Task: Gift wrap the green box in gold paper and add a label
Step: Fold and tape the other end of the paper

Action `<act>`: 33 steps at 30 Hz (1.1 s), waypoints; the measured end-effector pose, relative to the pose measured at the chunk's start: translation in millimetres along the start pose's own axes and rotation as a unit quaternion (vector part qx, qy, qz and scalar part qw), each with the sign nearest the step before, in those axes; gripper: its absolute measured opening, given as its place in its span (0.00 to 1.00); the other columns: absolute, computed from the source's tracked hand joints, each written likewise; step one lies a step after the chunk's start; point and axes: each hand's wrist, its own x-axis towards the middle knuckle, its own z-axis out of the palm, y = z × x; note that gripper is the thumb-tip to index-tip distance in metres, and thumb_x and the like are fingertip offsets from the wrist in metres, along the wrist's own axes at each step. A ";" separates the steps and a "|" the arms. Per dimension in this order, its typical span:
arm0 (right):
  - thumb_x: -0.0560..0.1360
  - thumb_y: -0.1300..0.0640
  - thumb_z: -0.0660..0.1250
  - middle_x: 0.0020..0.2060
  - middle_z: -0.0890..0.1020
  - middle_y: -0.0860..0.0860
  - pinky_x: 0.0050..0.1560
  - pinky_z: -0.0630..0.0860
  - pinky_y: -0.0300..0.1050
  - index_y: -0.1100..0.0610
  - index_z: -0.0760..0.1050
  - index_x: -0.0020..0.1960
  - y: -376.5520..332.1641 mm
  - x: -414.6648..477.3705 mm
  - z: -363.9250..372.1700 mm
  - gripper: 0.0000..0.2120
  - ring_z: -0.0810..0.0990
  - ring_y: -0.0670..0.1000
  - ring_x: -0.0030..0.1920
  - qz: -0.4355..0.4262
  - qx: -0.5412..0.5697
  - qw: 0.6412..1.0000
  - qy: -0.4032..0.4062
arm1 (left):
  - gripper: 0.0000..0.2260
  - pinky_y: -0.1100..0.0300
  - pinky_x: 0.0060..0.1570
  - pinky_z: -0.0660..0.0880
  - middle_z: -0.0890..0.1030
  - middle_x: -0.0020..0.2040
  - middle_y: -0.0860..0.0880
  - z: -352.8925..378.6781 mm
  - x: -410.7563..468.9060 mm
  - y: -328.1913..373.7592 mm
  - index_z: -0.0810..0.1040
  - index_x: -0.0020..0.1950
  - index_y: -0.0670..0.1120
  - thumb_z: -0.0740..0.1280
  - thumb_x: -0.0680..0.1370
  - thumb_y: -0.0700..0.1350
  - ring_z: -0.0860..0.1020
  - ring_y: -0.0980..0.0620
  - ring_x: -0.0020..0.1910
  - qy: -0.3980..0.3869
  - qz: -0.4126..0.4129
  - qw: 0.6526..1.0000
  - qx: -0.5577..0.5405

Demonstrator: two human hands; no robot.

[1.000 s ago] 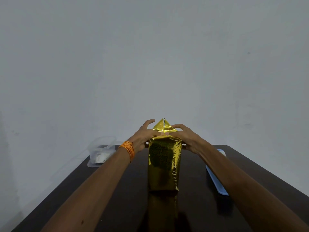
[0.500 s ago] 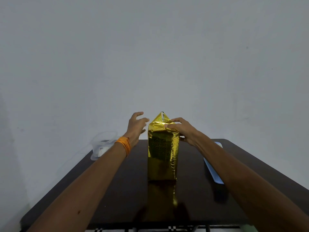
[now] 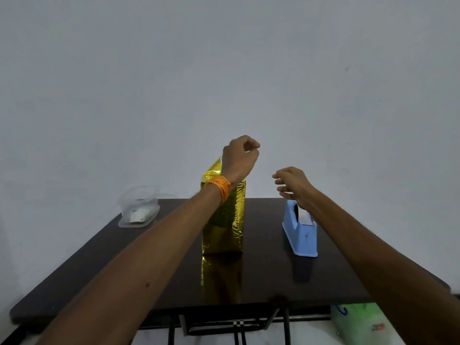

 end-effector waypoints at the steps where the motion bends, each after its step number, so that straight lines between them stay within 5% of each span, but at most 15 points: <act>1: 0.78 0.57 0.66 0.47 0.81 0.56 0.41 0.77 0.43 0.59 0.77 0.52 3.3 -1.0 -9.1 0.05 0.77 0.51 0.40 0.000 -0.014 1.000 0.009 | 0.08 0.59 0.54 0.78 0.84 0.49 0.50 9.6 -2.1 2.1 0.83 0.52 0.44 0.67 0.76 0.38 0.80 0.54 0.50 -0.006 0.004 1.000 0.005; 6: 0.75 0.59 0.69 0.41 0.81 0.56 0.33 0.71 0.41 0.61 0.79 0.44 34.4 -5.1 -56.6 0.05 0.74 0.50 0.33 0.017 -0.086 0.994 0.061 | 0.08 0.58 0.52 0.78 0.84 0.47 0.50 59.4 -21.0 -5.4 0.84 0.49 0.46 0.66 0.74 0.39 0.80 0.52 0.49 -0.062 -0.034 0.997 0.007; 12: 0.74 0.56 0.69 0.36 0.77 0.56 0.28 0.64 0.42 0.62 0.78 0.40 82.9 -15.2 -78.2 0.09 0.68 0.50 0.29 0.118 -0.155 0.978 0.076 | 0.10 0.52 0.55 0.78 0.82 0.54 0.45 108.0 -62.9 -45.8 0.82 0.53 0.43 0.68 0.73 0.37 0.79 0.46 0.56 -0.236 -0.148 0.959 0.049; 17: 0.79 0.54 0.67 0.34 0.72 0.53 0.27 0.61 0.40 0.63 0.75 0.53 92.0 -23.0 -67.6 0.11 0.65 0.47 0.28 0.167 -0.097 0.980 0.054 | 0.15 0.49 0.52 0.78 0.80 0.56 0.43 137.7 -89.4 -61.9 0.80 0.56 0.39 0.74 0.72 0.43 0.79 0.44 0.55 -0.326 -0.176 0.925 0.080; 23: 0.77 0.65 0.67 0.35 0.75 0.54 0.14 0.62 0.33 0.71 0.74 0.63 93.7 -24.7 -64.1 0.16 0.68 0.47 0.29 0.187 0.018 0.980 0.067 | 0.15 0.47 0.50 0.80 0.84 0.51 0.41 156.5 -94.2 -77.5 0.82 0.50 0.37 0.77 0.70 0.46 0.82 0.44 0.50 -0.308 -0.166 0.931 0.103; 29: 0.73 0.68 0.71 0.33 0.75 0.54 0.17 0.64 0.33 0.71 0.78 0.57 94.8 -18.6 -63.4 0.13 0.69 0.47 0.28 0.184 0.044 0.980 0.057 | 0.16 0.51 0.51 0.79 0.83 0.53 0.43 159.0 -97.5 -86.6 0.82 0.53 0.40 0.77 0.71 0.49 0.81 0.46 0.50 -0.293 -0.131 0.940 0.112; 33: 0.71 0.63 0.75 0.35 0.76 0.54 0.26 0.66 0.39 0.66 0.80 0.48 98.2 -9.1 -60.6 0.09 0.70 0.48 0.30 0.166 -0.024 0.982 0.092 | 0.17 0.53 0.49 0.78 0.83 0.53 0.43 158.6 -97.1 -85.8 0.81 0.53 0.40 0.77 0.71 0.49 0.81 0.46 0.51 -0.290 -0.120 0.942 0.122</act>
